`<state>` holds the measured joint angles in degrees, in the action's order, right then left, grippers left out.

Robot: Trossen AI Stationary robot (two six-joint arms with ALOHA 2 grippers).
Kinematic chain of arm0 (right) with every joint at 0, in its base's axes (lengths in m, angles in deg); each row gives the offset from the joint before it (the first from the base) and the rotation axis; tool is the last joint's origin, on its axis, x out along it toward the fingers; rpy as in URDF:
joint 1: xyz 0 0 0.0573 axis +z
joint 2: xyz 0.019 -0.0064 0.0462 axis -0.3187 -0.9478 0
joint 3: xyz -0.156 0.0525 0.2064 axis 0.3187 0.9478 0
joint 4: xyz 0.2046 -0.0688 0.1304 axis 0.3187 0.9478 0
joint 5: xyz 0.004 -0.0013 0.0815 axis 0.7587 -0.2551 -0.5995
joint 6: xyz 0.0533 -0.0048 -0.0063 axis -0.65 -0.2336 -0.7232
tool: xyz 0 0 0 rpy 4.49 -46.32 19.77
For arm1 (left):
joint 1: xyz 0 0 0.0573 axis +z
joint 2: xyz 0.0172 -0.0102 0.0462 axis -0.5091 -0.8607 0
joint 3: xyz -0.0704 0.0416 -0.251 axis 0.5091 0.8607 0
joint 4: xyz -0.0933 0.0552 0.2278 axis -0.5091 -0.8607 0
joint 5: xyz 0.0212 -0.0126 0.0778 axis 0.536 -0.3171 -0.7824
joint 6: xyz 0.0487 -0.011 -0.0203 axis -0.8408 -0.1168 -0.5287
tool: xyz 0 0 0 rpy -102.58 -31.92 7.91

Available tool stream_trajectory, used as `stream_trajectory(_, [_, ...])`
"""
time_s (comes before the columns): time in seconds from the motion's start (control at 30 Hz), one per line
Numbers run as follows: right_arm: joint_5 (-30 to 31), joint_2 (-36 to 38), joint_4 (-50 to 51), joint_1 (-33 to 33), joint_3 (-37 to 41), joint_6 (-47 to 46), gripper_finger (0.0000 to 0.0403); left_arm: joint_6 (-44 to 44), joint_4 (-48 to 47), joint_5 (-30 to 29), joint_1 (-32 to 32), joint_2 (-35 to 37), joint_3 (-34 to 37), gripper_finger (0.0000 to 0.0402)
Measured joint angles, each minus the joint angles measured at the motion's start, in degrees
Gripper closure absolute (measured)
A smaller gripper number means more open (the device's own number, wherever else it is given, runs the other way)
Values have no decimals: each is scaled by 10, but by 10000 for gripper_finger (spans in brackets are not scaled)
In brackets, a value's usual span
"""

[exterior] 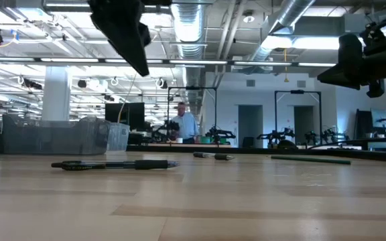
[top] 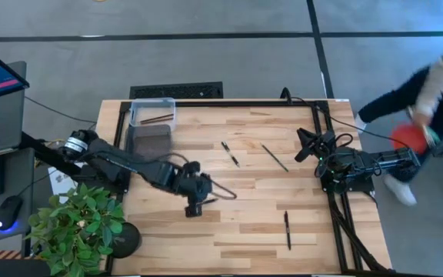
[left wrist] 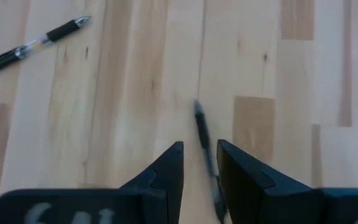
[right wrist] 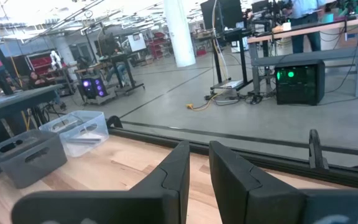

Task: Sort pens & pencils
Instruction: Put the silver pen into the black bin

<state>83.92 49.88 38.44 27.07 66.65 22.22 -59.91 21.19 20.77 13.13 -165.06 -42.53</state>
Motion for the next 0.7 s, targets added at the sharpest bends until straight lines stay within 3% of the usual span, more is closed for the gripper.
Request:
stream_trajectory(0.3, [0,0,0,0,0,0,321,100,14,-51,-74,-21,-1,315])
stream_trajectory(0.7, [0,-11,0,0,0,0,321,134,23,3,-89,-60,0,312])
